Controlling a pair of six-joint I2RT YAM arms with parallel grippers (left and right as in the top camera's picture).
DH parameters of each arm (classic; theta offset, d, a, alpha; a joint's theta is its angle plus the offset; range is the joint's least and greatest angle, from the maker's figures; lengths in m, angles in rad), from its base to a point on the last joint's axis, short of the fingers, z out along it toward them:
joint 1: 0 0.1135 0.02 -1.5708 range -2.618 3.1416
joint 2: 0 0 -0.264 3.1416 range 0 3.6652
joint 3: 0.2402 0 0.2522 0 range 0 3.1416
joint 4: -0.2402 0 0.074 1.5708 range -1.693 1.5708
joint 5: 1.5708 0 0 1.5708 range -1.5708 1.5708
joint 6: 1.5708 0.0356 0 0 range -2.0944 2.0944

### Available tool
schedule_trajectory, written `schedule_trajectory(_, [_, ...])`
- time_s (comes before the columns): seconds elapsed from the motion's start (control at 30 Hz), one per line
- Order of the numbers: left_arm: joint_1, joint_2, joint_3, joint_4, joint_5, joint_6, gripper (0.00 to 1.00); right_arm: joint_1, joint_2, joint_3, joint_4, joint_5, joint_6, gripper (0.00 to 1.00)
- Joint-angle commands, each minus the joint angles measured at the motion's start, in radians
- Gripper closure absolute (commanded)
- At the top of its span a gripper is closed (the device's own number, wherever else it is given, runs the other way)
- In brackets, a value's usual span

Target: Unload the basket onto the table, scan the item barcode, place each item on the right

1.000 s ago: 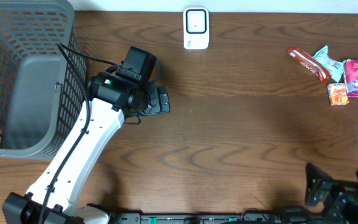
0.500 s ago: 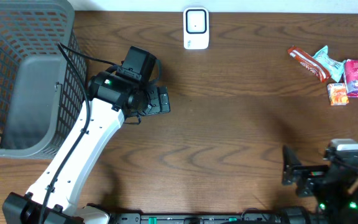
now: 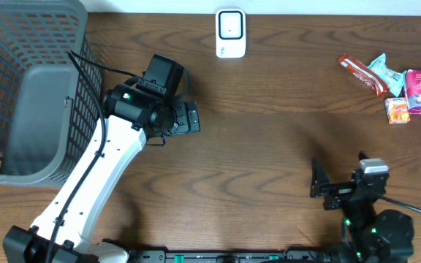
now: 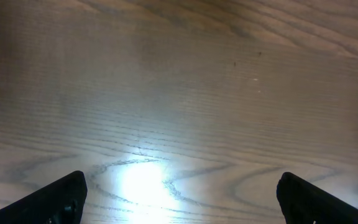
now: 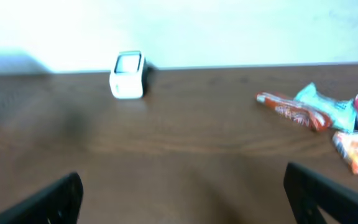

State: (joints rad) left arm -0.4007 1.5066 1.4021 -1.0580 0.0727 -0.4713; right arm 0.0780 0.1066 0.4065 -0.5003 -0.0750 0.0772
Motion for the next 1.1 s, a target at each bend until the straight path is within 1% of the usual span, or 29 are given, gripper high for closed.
schedule_trajectory(0.0, [0.003, 0.003, 0.003, -0.003, -0.007, 0.006, 0.02, 0.009, -0.067, -0.113, 0.095, -0.029, -0.012, 0.01])
schedule_trajectory(0.3, [0.003, 0.003, 0.003, -0.003, -0.006, 0.006, 0.02, 0.016, -0.101, -0.332, 0.439, -0.055, -0.012, 0.01])
schedule_trajectory(0.47, [0.003, 0.003, 0.003, -0.004, -0.006, 0.006, 0.02, 0.014, -0.101, -0.402, 0.547, -0.029, -0.013, 0.01])
schedule_trajectory(0.67, [0.003, 0.003, 0.003, -0.004, -0.007, 0.006, 0.02, 0.002, -0.101, -0.401, 0.525, 0.025, -0.040, 0.01])
schedule_trajectory(0.87, [0.003, 0.003, 0.003, -0.004, -0.006, 0.006, 0.02, -0.035, -0.101, -0.401, 0.422, 0.040, -0.047, 0.01])
schedule_trajectory(1.07, [0.003, 0.003, 0.003, -0.004, -0.007, 0.006, 0.02, -0.038, -0.101, -0.401, 0.421, 0.056, -0.056, 0.01])
